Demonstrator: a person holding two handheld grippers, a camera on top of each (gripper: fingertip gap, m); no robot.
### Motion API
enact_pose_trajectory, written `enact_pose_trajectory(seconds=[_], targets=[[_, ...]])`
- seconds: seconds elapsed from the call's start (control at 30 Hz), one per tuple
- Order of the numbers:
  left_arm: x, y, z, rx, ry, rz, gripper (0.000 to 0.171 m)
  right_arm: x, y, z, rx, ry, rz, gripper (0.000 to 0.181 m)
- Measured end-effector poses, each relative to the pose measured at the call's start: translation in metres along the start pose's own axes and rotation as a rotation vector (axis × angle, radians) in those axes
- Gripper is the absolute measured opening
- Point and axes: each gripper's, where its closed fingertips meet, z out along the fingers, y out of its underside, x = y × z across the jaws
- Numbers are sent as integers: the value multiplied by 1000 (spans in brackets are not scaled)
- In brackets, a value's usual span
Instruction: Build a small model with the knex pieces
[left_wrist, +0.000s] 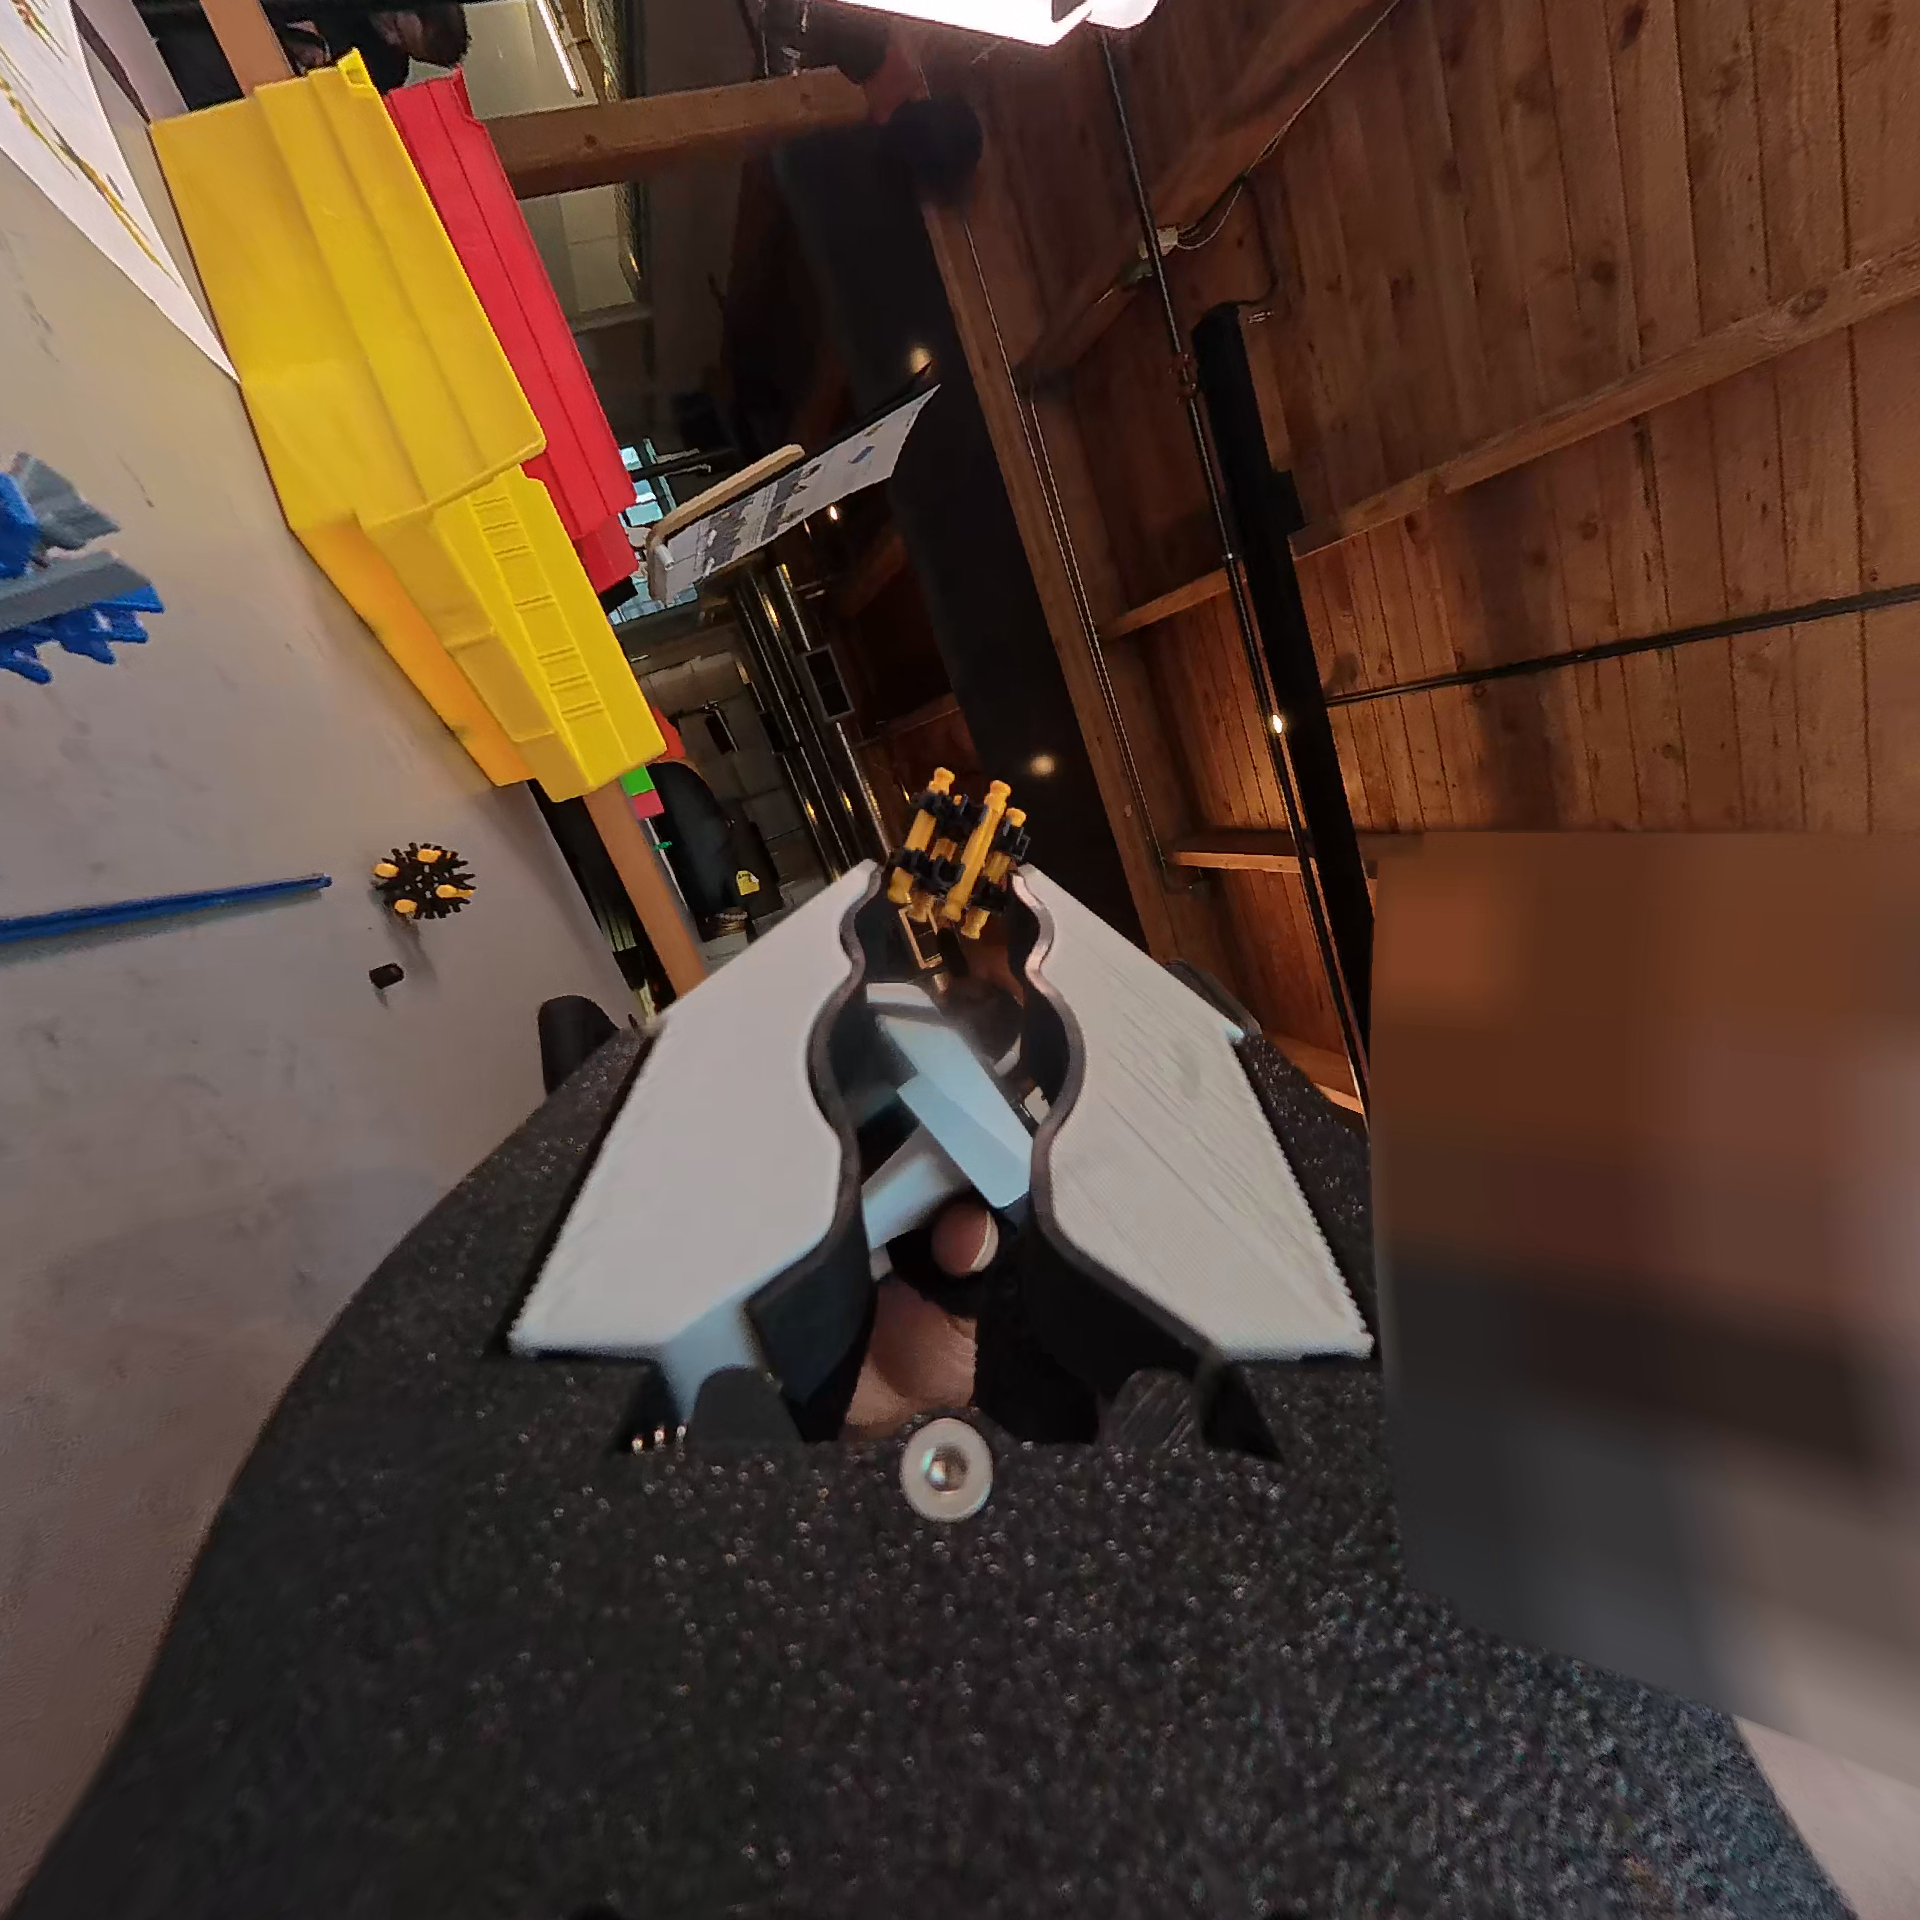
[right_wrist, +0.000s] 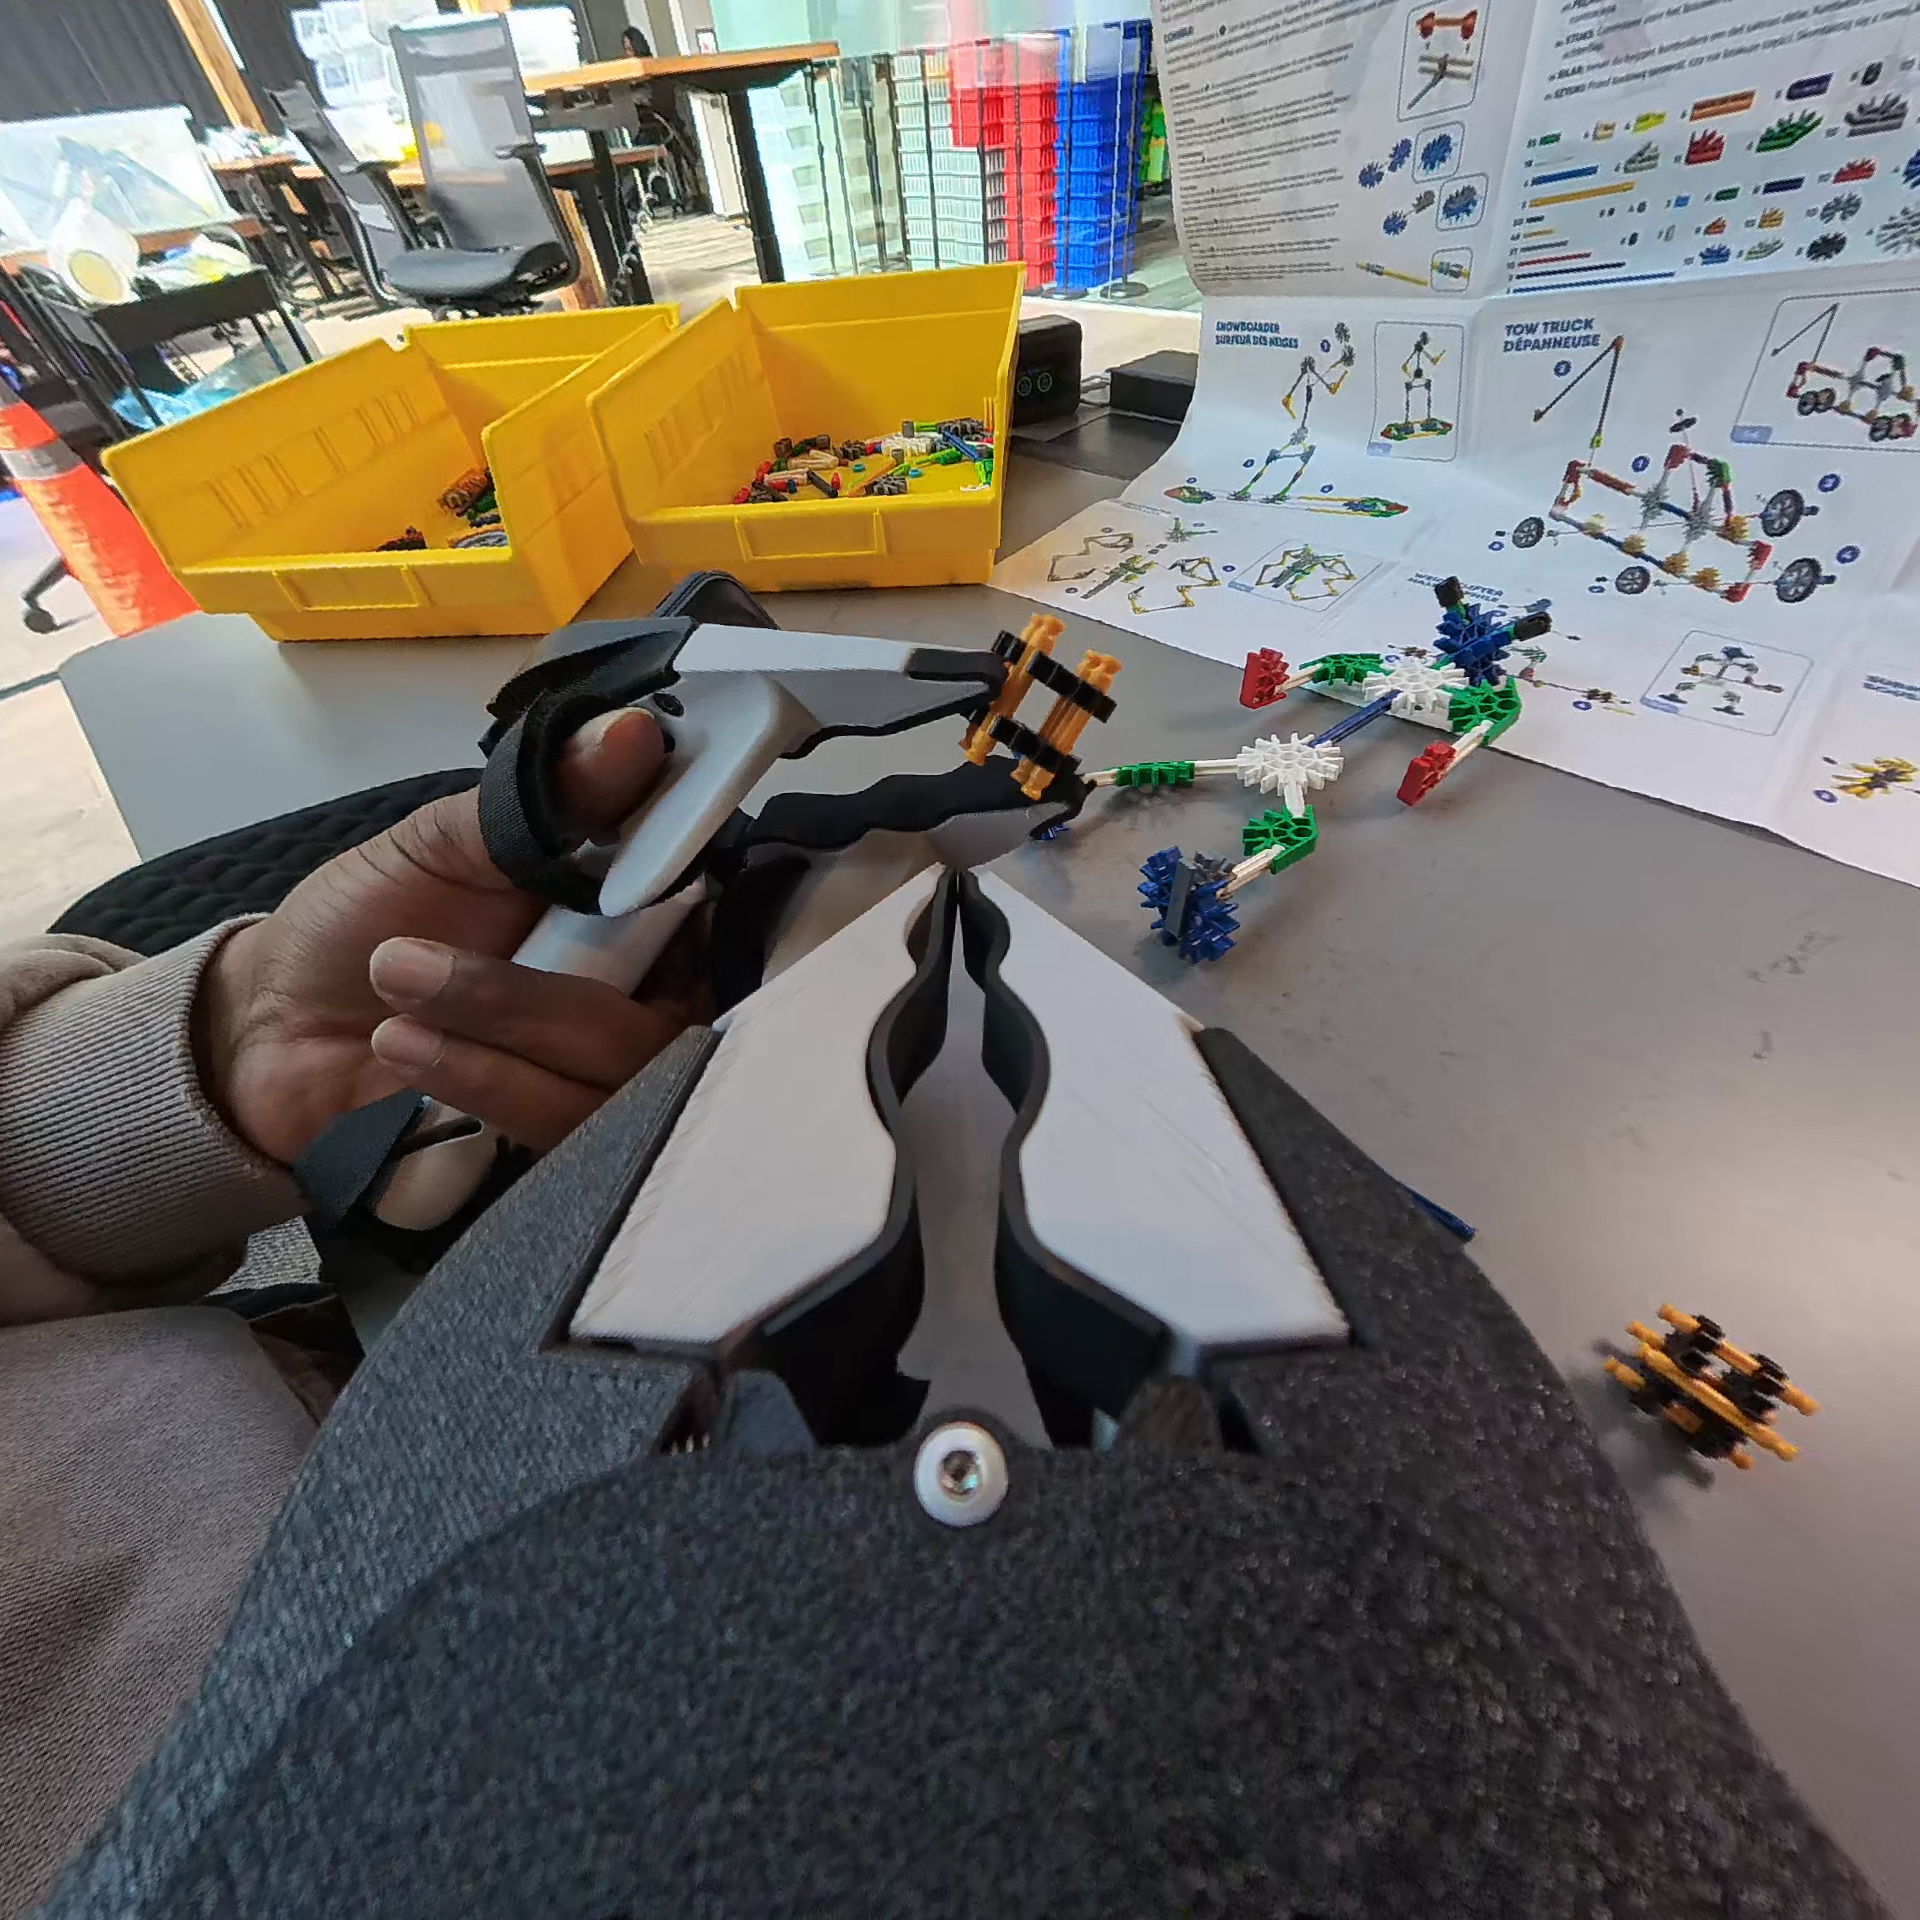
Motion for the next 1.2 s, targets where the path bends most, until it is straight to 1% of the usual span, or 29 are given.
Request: enact_pose_trajectory(seconds=[0.13, 0.37, 0.5, 0.7, 0.77, 0.93, 1.1, 1.2], targets=[[-13, -3, -2, 20, -111, 78, 22, 5, -2, -3, 12, 23, -3, 0], [-28, -3, -4, 5, -290, 264, 22, 16, -9, -8, 50, 78, -17, 0], [-31, -2, -5, -15, -348, 345, 22, 19, -9, -8, 52, 88, -14, 0], [-37, 2, -5, -65, -455, 530, 22, 20, -5, -8, 43, 86, -5, 1], [-38, 2, -6, -98, -513, 643, 22, 21, -4, -9, 44, 86, -3, 1], [-41, 5, -7, -226, -686, 1025, 23, 23, -3, -15, 53, 85, -6, 2], [-36, -1, -9, -278, -835, 1380, 23, 35, -1, -29, 52, 108, -17, 5], [-35, -1, -9, -316, -902, 1555, 23, 44, 5, -39, 3, 113, -81, 11]])
